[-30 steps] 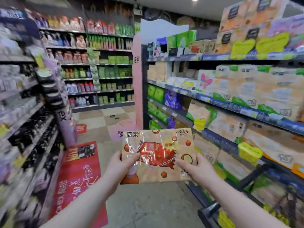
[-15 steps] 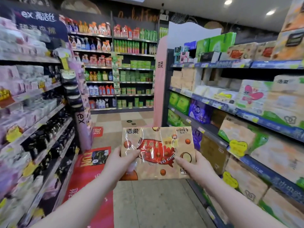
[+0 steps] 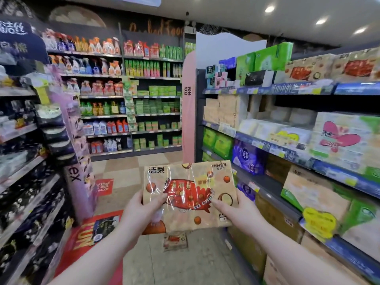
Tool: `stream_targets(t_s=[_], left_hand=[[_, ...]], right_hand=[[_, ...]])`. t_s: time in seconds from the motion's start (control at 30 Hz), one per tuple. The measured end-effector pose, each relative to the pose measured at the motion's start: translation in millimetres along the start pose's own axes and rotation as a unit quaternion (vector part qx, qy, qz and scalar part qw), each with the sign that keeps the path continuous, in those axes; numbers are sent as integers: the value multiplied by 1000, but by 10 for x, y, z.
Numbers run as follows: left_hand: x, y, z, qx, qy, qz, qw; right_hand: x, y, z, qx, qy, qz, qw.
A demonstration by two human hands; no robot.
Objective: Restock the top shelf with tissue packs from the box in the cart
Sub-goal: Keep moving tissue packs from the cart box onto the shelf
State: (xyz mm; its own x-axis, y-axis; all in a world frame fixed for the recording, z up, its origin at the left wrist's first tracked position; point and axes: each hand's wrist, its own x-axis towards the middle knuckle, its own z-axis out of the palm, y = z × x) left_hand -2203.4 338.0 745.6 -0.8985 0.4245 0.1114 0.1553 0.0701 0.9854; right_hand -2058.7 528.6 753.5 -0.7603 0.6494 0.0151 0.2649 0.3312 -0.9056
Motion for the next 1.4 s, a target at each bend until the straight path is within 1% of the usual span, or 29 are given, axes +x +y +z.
stream_targets(t_s=[0.13, 0.27, 0.43, 0.5, 0.57, 0.67, 0.73, 0.83, 0.93, 1.03, 1.23, 1.33, 1.4], left_hand=[[668, -52, 304, -24, -44, -1, 999], [1355, -81, 671, -39, -97, 5, 994], [2276, -16, 1106, -60, -146, 41, 987], [2676, 17, 1286, -47, -167, 57, 983], [3045, 67, 1491, -31, -180, 77, 980], [3312, 261, 1865, -52, -211, 113, 970], [3444, 401, 2142, -60, -242, 140, 958], [3684, 605, 2595, -73, -270, 169, 945], [3898, 885, 3033, -126, -301, 200, 924], [4124, 1234, 3447, -141, -299, 239, 913], [4566, 2168, 4230, -172, -292, 310, 888], [4696, 2557, 4608, -183, -292, 332, 878], [4753, 2754, 4841, -214, -302, 339, 865]], right_hand=[[514, 14, -111, 19, 34, 6, 999], [1041, 71, -217, 14, 92, 11, 996], [1730, 19, -323, -34, 165, 34, 985], [1998, -29, -391, -49, 189, 41, 980], [2193, -69, -491, -50, 226, 46, 972], [2331, -150, -715, -68, 288, 62, 953], [2392, -229, -923, -98, 320, 71, 940], [2527, -348, -1292, -110, 352, 50, 928], [2722, -482, -1710, -128, 384, 34, 914], [2979, -641, -2176, -139, 403, 7, 905], [3425, -1070, -3132, -206, 445, -54, 870], [3564, -1191, -3581, -222, 458, -81, 857], [3649, -1228, -3848, -232, 472, -91, 846]])
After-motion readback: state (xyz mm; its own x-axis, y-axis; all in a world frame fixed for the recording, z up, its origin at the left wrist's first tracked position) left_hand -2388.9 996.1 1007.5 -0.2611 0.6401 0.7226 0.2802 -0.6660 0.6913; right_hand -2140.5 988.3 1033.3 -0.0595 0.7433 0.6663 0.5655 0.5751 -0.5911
